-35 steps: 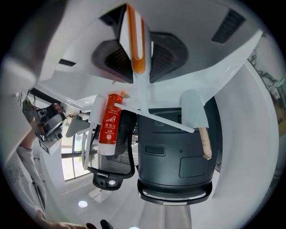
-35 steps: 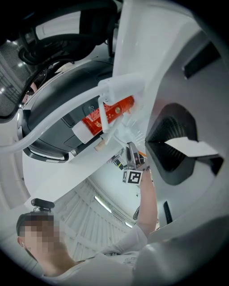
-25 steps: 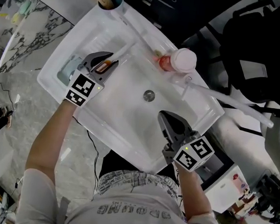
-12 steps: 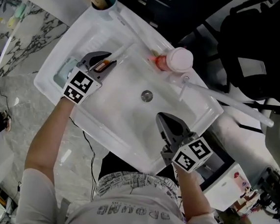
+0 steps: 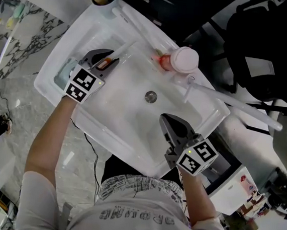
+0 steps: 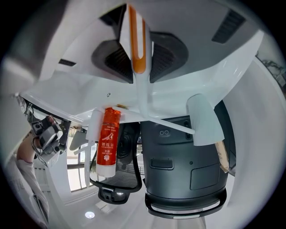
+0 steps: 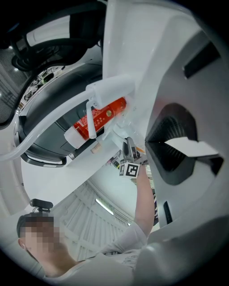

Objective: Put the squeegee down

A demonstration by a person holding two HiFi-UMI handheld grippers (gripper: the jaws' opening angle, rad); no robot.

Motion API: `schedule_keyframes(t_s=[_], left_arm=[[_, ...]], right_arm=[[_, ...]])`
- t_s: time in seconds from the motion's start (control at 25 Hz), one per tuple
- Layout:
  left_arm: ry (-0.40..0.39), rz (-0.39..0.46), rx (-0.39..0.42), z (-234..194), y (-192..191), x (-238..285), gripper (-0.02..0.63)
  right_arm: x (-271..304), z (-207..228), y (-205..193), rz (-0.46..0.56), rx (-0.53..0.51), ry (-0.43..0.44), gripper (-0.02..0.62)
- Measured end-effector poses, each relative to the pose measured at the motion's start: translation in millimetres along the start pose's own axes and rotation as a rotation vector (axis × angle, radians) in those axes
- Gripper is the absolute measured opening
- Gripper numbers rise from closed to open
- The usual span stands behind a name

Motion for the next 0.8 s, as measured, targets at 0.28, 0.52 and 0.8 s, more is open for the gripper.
schedule_keyframes(t_s=[0.28, 0.52, 0.8], left_arm=[[0.015, -0.005, -0.005, 4, 2, 0, 0.147], [0.039, 0.01, 0.0, 2, 7, -2, 0.184], [0.073, 0.019, -0.003, -3, 12, -13, 0.192]], right_arm=[[-2, -1, 3, 0.004, -0.002, 0.001, 0.008], [-3, -3, 5, 0.011, -0.009, 0.003, 0.008], [-5, -7, 8, 0.019, -0.023, 0.008, 0.008]])
Point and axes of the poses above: the fingertips, and each gripper's own axes: x forward along the fingers, z to its right, y out of its top, the point moved 4 cm from there along -x, backward along the fingers, and after that the axes turned 14 degrees about y, right-handed, at the moved point
